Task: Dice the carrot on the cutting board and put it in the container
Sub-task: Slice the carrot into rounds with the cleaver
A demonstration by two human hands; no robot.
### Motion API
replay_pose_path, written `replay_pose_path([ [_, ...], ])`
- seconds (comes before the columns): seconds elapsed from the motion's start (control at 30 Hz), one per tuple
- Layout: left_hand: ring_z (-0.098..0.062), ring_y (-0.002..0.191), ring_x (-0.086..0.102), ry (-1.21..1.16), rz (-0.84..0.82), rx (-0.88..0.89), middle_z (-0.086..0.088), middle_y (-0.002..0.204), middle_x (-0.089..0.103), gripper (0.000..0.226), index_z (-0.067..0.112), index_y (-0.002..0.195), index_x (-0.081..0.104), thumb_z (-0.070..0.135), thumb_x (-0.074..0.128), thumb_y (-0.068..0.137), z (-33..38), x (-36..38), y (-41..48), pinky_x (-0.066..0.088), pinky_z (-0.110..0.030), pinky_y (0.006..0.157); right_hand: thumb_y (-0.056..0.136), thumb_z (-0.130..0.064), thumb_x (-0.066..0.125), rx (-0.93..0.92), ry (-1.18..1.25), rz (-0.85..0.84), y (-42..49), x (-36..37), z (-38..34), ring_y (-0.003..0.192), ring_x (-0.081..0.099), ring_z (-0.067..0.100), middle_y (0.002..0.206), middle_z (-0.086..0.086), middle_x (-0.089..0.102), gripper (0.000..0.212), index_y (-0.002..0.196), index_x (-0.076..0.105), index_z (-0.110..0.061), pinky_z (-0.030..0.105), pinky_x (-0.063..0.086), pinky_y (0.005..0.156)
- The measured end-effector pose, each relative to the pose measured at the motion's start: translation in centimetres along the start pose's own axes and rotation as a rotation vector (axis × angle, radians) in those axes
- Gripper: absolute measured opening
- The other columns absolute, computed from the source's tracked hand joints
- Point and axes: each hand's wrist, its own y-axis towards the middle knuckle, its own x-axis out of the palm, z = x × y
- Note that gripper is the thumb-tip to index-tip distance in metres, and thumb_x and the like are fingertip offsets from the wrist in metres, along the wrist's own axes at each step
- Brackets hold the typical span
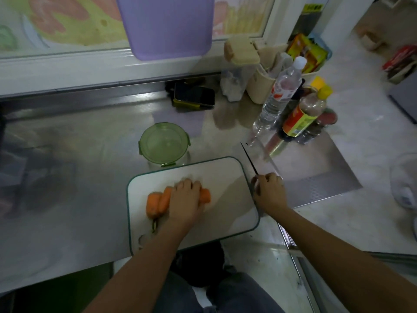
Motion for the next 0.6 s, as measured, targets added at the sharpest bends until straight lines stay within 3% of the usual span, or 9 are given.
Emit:
replay_pose_path([
  [0.1,-0.030,0.115,0.046,0.020,-0.016,-0.056,-0.010,0.126,0.048,0.056,0.014,0.127,0.045,0.045,0.056,0.082,-0.4,0.2,0.0,0.035,-0.037,0.092,0.085,-0.018,0.062,0.101,0.071,0.089,0.2,-0.2,0.3,0.109,0.045,0.034,0.120,0.020,0.047,0.044,0.125,0.047,-0.008,0.039,0.042,0.089],
  [0.2,-0.034,0.113,0.048,-0.011,-0.005,-0.072,-0.013,0.123,0.053,0.061,0.012,0.124,0.051,0.049,0.062,0.077,-0.9,0.5,-0.3,0.037,-0.041,0.093,0.085,-0.018,0.065,0.205,0.212,0.043,0.0,-0.1,1.1,0.103,0.050,0.035,0.117,0.020,0.045,0.041,0.117,0.043,-0.005,0.042,0.046,0.087],
  [0.3,-0.034,0.113,0.048,-0.012,-0.010,-0.060,-0.012,0.125,0.052,0.062,0.016,0.127,0.052,0.049,0.065,0.075,-0.9,0.5,-0.4,0.036,-0.042,0.093,0.085,-0.010,0.063,0.134,0.365,-0.028,0.1,-0.4,1.4,0.096,0.055,0.037,0.113,0.019,0.044,0.036,0.114,0.042,-0.007,0.045,0.050,0.085],
  [0.4,-0.031,0.114,0.046,-0.041,-0.001,-0.047,-0.008,0.127,0.050,0.056,0.021,0.128,0.049,0.050,0.059,0.082,-0.1,0.5,-0.1,0.033,-0.041,0.094,0.088,-0.019,0.061,0.143,0.454,0.024,0.4,-1.3,0.7,0.090,0.054,0.033,0.109,0.013,0.045,0.038,0.119,0.041,-0.009,0.040,0.049,0.074],
  [0.5,-0.027,0.112,0.045,-0.070,0.002,-0.045,-0.005,0.121,0.050,0.048,0.021,0.122,0.050,0.050,0.056,0.084,1.4,0.3,0.4,0.034,-0.037,0.091,0.093,-0.023,0.052,0.122,0.646,0.085,0.2,-2.5,-0.8,0.072,0.054,0.024,0.084,0.008,0.055,0.023,0.112,0.045,-0.012,0.028,0.037,0.055],
  [0.6,-0.025,0.116,0.042,-0.070,-0.011,-0.080,-0.005,0.123,0.049,0.048,0.022,0.124,0.046,0.049,0.055,0.086,2.9,0.5,0.8,0.034,-0.034,0.093,0.096,-0.026,0.050,-0.004,0.689,0.048,-0.8,-2.9,-2.0,0.062,0.053,0.014,0.071,0.002,0.056,0.010,0.105,0.048,-0.021,0.026,0.037,0.052],
])
